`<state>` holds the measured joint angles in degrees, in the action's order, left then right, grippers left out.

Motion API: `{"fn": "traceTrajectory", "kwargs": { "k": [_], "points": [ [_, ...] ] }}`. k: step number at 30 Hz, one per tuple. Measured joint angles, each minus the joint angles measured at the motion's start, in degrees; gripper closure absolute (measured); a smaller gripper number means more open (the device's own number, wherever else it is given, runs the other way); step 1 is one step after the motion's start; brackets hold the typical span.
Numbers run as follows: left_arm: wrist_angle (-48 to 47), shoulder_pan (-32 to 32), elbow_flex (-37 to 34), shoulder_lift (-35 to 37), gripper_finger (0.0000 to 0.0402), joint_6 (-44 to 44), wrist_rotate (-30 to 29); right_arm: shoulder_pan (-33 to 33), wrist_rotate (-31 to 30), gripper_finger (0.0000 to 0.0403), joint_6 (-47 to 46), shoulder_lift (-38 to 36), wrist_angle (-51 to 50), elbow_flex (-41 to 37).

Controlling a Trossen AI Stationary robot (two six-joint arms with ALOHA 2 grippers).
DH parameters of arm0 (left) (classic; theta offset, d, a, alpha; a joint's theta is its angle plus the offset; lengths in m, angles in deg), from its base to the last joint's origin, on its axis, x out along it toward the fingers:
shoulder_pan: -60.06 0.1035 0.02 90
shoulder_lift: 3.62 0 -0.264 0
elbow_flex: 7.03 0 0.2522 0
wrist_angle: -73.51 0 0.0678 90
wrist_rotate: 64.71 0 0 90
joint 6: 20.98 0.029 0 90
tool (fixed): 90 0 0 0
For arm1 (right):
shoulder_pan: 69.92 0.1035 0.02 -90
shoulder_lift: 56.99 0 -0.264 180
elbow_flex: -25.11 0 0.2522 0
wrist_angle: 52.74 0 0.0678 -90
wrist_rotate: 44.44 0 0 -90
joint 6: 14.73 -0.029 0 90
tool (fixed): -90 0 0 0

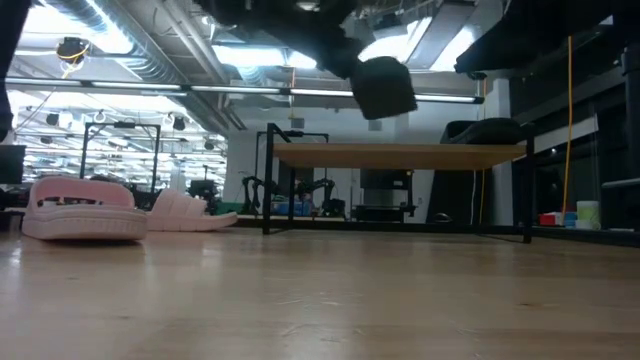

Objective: Pick and place slides into the shelf
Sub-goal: Put the black slides on the shelf

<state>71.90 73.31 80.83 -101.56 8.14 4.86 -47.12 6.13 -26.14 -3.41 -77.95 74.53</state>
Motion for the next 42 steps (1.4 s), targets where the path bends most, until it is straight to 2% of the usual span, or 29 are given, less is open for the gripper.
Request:
{"fn": "traceTrajectory", "kwargs": {
  "k": [6, 8, 12, 18, 29, 42],
  "points": [
    [-5.9, 1.3, 10.9, -7.9, 0.0401, 0.0, -1.5, -0.6, 0.0, 0.0257, -0.1, -0.9, -0.2, -0.4],
    [-6.7, 1.5, 12.7, -9.6, 0.0401, 0.0, -2.3, -0.6, 0.0, 0.0257, -0.1, -1.0, -0.4, -0.4],
    [-7.0, 1.3, 15.8, -13.4, 0.0401, 0.0, -7.9, -0.6, 0.0, 0.0257, -0.3, -1.4, -0.4, -0.3],
    [-7.0, 1.2, 19.8, -18.1, 0.0401, 0.0, -8.8, -0.6, 0.0, 0.0257, 0.1, -1.8, -1.1, -0.3],
    [-7.2, 0.5, 21.5, -19.2, 0.0401, -0.9, -10.4, -0.6, 0.0, 0.0257, 1.4, -2.0, -1.2, -0.3],
    [-6.9, -0.4, 21.5, -19.3, 0.0401, -4.5, -9.4, -0.6, 0.0, 0.0257, 1.6, -2.0, -1.2, -0.3]
  ]
}}
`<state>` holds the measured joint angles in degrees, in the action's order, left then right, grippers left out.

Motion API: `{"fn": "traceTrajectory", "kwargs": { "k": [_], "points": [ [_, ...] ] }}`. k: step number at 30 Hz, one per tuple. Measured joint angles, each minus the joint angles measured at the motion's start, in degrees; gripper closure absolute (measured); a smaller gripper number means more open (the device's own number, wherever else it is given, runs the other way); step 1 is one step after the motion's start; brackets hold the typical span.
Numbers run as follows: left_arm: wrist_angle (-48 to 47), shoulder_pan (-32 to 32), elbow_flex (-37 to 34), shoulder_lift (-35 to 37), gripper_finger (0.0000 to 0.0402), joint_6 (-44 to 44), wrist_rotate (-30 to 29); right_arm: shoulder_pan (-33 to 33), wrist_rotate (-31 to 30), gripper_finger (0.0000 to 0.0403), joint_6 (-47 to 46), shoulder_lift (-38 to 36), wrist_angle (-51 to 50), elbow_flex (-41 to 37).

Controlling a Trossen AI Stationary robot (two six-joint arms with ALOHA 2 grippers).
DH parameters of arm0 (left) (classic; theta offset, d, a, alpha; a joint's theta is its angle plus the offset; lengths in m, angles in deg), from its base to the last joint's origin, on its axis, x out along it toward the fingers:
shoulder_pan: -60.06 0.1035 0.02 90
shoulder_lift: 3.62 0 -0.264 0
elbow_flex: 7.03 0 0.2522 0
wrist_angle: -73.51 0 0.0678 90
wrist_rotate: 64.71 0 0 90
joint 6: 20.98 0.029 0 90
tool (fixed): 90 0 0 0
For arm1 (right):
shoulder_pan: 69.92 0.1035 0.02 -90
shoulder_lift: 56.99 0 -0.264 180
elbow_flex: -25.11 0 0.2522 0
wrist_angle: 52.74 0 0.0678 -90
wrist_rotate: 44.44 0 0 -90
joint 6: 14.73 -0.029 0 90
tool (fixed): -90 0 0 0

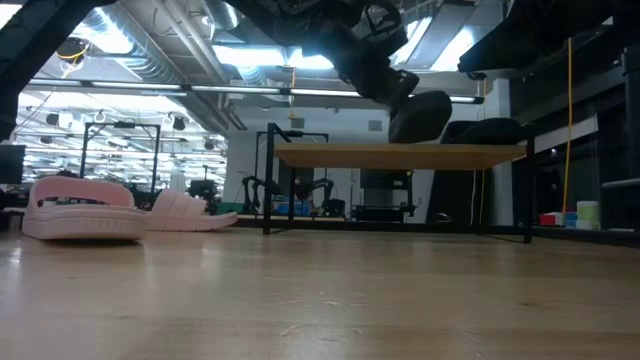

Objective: Pick and place slides into the shelf
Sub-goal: Put the black slides on the shelf

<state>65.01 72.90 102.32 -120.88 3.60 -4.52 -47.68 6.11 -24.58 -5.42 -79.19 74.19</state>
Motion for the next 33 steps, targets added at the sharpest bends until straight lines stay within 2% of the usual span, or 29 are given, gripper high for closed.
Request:
{"fn": "traceTrajectory", "kwargs": {
  "k": [3, 18, 22, 33],
  "points": [
    [0.4, 0.1, 0.0, -0.2, 0.0401, -0.2, 1.7, 0.0, 0.0, 0.0257, 0.0, 0.0, 0.0, 0.0],
    [-0.8, 0.1, -0.1, -1.2, 0.0401, -0.2, 0.2, 0.0, 0.0, 0.0257, -0.1, 0.0, 0.0, 0.0],
    [-0.3, -0.1, 0.0, -1.1, 0.0401, -0.5, 2.3, 0.0, 0.0, 0.0257, -0.1, 0.0, 0.0, 0.0],
    [-0.5, -0.2, 0.0, -1.1, 0.0351, -0.5, 2.5, 0.0, 0.0, 0.0257, -0.2, 0.0, 0.0, 0.0]
  ]
}}
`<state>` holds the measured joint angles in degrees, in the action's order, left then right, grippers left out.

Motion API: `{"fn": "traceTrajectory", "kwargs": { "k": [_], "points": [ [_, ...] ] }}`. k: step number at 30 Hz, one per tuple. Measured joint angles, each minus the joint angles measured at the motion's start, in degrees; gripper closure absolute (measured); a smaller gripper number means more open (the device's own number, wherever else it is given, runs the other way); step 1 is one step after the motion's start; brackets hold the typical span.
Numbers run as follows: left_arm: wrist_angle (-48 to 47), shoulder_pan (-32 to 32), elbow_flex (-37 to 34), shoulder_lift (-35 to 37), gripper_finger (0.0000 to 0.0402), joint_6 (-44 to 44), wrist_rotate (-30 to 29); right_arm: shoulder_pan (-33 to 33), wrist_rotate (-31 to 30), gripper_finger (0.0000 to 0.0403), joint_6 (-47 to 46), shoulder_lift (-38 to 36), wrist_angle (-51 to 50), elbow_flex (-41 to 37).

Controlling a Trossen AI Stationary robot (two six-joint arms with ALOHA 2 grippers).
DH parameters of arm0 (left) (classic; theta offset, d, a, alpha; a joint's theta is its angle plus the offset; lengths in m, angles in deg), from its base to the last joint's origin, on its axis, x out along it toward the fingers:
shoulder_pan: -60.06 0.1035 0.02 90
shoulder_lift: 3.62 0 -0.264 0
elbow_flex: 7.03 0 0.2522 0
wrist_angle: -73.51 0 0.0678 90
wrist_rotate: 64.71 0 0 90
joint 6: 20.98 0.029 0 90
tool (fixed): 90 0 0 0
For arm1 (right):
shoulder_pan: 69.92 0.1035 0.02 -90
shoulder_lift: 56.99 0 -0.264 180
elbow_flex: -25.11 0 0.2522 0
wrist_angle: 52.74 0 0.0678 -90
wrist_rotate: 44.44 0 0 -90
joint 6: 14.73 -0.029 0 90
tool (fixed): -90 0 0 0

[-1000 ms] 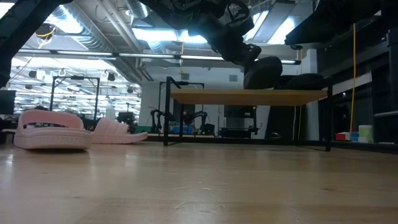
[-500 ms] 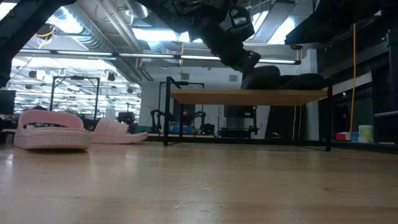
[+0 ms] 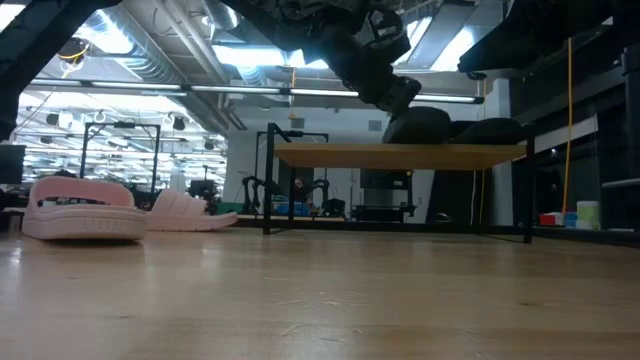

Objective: Pick and place slides into the shelf
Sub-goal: Put the black slides on the shelf

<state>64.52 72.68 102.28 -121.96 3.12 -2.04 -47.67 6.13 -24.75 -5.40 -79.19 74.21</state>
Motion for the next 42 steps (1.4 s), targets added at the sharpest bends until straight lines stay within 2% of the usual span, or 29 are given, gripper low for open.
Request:
{"fn": "traceTrajectory", "kwargs": {
  "k": [10, 16, 19, 25, 29, 34, 38, 42],
  "points": [
    [2.7, 0.0, 0.0, 0.0, 0.0293, 0.0, 3.2, 0.0, 0.0, 0.0257, 0.0, 0.0, 0.0, 0.0],
    [3.0, -0.3, 0.0, 0.2, 0.0273, 1.0, 2.3, 0.0, 0.0, 0.0257, -0.4, 0.0, 0.0, 0.0],
    [2.8, -1.0, 0.1, 0.9, 0.0274, 5.4, 0.4, 0.0, 0.0, 0.0257, -0.3, 0.0, 0.0, 0.0],
    [-0.8, -4.4, 0.0, 4.3, 0.0290, 15.2, -5.8, 0.0, 0.0, 0.0257, 0.6, 0.0, 0.3, 0.0],
    [-7.5, -6.6, 0.0, 8.8, 0.0324, 15.3, -6.1, 0.0, 0.0, 0.0257, 3.2, 0.0, 1.3, 0.1],
    [-18.4, -7.3, 0.0, 15.1, 0.0393, 6.6, 0.6, 0.0, 0.1, 0.0257, 7.3, 0.0, 1.1, 1.1],
    [-24.2, -6.2, -1.9, 20.2, 0.0400, -1.7, 9.5, -0.4, 0.1, 0.0257, 10.5, 0.0, -2.1, 4.2],
    [-23.6, -6.5, -9.2, 25.9, 0.0401, -5.5, 10.8, -2.0, 1.7, 0.0257, 10.1, 0.2, -10.8, 8.0]
  ]
}}
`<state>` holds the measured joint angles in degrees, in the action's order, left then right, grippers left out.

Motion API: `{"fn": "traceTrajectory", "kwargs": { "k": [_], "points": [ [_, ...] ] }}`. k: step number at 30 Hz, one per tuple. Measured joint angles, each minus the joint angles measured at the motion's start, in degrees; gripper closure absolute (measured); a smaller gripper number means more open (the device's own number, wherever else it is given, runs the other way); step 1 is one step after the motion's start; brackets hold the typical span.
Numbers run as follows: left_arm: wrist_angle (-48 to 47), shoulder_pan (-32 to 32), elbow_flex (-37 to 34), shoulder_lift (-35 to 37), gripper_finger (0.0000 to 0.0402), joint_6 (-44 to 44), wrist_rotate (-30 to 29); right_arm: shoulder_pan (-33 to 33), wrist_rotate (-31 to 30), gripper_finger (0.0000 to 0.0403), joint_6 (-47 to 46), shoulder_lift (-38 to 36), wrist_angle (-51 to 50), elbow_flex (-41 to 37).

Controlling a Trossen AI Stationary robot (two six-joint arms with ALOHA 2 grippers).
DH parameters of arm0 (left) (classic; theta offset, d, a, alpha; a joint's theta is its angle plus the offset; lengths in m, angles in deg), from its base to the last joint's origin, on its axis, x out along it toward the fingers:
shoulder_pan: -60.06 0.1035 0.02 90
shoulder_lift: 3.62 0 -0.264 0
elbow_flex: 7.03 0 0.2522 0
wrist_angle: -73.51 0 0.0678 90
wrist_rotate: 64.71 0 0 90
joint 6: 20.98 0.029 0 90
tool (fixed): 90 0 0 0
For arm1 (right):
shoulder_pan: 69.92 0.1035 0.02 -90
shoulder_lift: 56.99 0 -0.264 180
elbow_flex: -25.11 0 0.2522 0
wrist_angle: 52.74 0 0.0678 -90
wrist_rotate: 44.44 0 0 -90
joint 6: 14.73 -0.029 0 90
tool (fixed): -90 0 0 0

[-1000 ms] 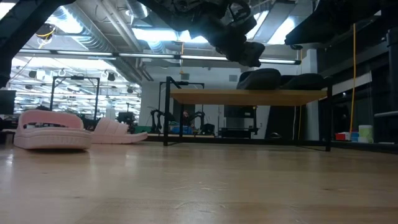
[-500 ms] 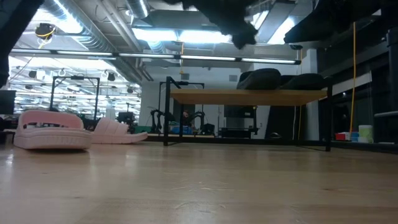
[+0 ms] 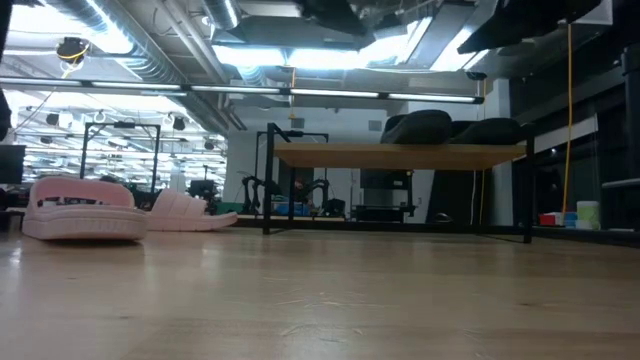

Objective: Pick and place slides into the shelf
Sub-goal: Put the black slides on the shelf

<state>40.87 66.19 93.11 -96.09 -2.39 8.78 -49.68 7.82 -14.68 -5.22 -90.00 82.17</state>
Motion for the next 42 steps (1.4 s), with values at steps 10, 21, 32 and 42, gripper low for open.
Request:
{"fn": "traceTrajectory", "kwargs": {
  "k": [10, 21, 32, 42],
  "points": [
    [13.8, -1.0, -24.8, 16.9, 0.0401, -6.7, -0.5, -6.5, 8.0, 0.0257, 8.6, 3.6, -1.9, 0.9],
    [21.2, -0.9, -40.6, 31.3, 0.0401, -10.6, -1.1, -15.6, 15.5, 0.0257, 11.7, 6.6, 1.0, 0.9],
    [21.6, -0.9, -45.0, 34.9, 0.0401, -10.7, -5.4, -21.5, 17.1, 0.0257, 12.2, 14.8, -8.5, 9.3],
    [21.5, -0.9, -45.0, 34.9, 0.0401, -9.9, -5.4, -22.0, 18.0, 0.0257, 9.2, 23.3, -17.4, 15.3]
  ]
}}
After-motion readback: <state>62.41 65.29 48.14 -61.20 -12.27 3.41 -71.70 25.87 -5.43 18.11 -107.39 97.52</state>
